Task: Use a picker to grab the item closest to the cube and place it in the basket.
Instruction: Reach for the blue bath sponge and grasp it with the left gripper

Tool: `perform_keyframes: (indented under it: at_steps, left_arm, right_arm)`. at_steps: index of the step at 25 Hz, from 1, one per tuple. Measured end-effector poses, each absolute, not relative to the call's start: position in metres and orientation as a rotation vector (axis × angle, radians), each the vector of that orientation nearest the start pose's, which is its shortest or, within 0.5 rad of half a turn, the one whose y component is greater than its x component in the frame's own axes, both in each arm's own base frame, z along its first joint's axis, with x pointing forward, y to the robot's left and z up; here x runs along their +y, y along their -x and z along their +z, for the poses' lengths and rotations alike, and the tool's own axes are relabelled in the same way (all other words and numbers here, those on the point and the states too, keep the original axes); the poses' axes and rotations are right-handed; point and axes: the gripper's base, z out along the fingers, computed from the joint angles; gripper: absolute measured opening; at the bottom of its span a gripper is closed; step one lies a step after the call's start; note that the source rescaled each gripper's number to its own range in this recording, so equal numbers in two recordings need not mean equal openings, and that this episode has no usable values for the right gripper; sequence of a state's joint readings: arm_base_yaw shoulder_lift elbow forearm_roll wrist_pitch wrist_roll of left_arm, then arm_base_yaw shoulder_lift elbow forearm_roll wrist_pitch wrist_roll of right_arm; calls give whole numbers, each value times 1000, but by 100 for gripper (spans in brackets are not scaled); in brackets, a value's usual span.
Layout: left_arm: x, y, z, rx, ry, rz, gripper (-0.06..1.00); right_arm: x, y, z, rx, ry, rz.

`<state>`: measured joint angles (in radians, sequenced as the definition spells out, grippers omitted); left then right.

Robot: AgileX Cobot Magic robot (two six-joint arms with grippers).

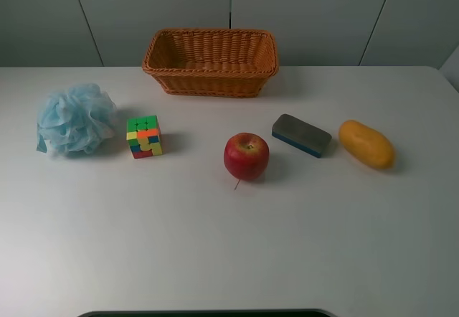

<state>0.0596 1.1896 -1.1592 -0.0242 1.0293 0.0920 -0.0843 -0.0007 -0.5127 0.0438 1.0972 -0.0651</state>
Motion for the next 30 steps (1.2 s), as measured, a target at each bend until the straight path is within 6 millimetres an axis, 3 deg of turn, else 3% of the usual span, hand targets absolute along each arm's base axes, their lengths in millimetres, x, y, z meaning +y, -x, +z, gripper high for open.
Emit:
perform_keyframes:
  at_steps: [6,13,20,30]
  left_arm:
    - [12,-290,307,2631,-98,-20,89]
    - [0,-338,234,2728,-247,-82,89]
    - [-25,-365,181,2731,-376,-80,99]
    - [-38,-375,121,2828,-414,-120,100]
  right_arm:
    - [4,8,278,2067,-16,-39]
    - [4,8,278,2067,-16,-39]
    - [4,8,278,2067,-16,-39]
    - [4,8,278,2067,-16,-39]
